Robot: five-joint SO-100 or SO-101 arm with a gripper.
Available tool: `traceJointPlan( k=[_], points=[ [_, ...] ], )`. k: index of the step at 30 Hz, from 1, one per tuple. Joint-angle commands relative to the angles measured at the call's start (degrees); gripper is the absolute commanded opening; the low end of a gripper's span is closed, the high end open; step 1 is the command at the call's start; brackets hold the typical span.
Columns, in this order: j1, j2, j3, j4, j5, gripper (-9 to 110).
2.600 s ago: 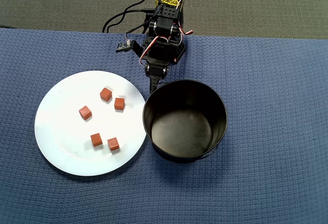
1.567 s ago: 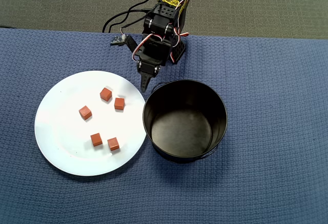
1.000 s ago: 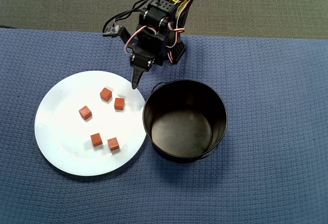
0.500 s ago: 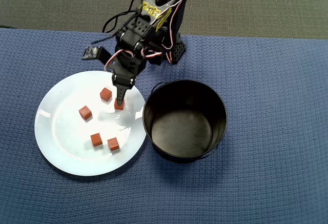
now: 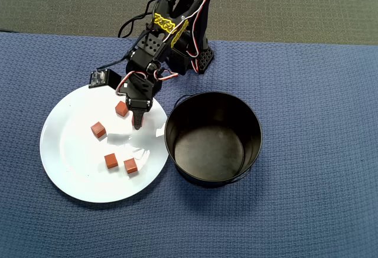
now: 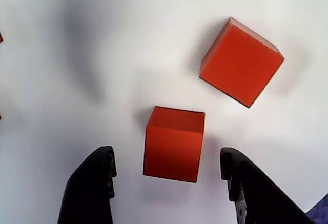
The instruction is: Pick up the red cubes from the white plate and place them in the black recipient
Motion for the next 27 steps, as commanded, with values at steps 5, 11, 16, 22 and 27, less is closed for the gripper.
traceJointPlan(
  k=[5, 11, 16, 22, 27],
  points=[
    [1.4, -3.5, -5.2, -3.6, -1.3, 14],
    [1.8, -3.3, -4.8, -4.1, 0.5, 0],
    [2.5, -0.4, -5.9, -0.7, 4.3, 0],
    [3.4, 9.9, -12.0, 7.7, 10.1, 0],
    [-0.1, 14.9, -21.3, 15.0, 16.8, 0]
  ],
)
